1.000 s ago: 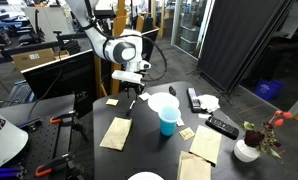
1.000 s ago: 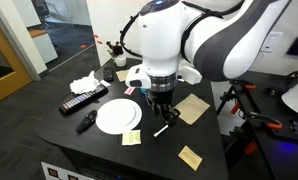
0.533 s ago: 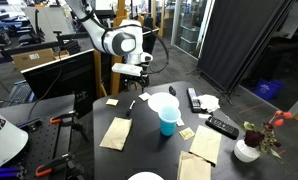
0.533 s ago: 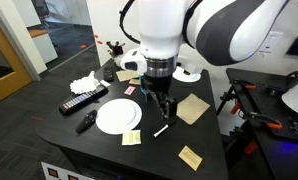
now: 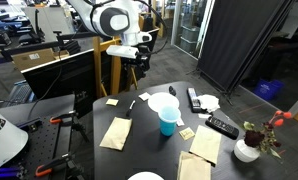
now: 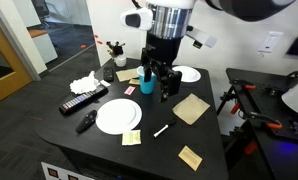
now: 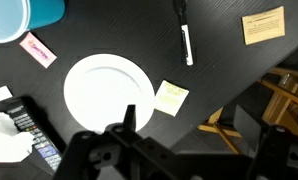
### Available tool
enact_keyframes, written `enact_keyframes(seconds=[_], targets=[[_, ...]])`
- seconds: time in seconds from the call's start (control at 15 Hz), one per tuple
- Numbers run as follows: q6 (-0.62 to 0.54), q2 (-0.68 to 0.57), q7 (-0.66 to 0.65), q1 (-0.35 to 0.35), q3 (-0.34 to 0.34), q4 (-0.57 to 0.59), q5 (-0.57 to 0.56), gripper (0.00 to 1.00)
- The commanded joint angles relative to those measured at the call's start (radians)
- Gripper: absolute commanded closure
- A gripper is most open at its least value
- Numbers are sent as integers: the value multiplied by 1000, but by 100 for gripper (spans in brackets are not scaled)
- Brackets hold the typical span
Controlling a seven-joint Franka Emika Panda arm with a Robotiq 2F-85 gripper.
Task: Remove the marker from the blue cup
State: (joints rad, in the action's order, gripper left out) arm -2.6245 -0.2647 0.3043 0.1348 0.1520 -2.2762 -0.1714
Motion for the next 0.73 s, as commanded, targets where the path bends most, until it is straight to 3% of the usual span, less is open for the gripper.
enact_keyframes(seconds=[0.0,0.33,0.4,0.67], targets=[[2,143,-5,-12,18,-79,42,0],[-20,240,6,-4,13,-134,73,0],[2,184,1,1,6,-80,43,0],[2,214,1,3,5,-106,50,0]])
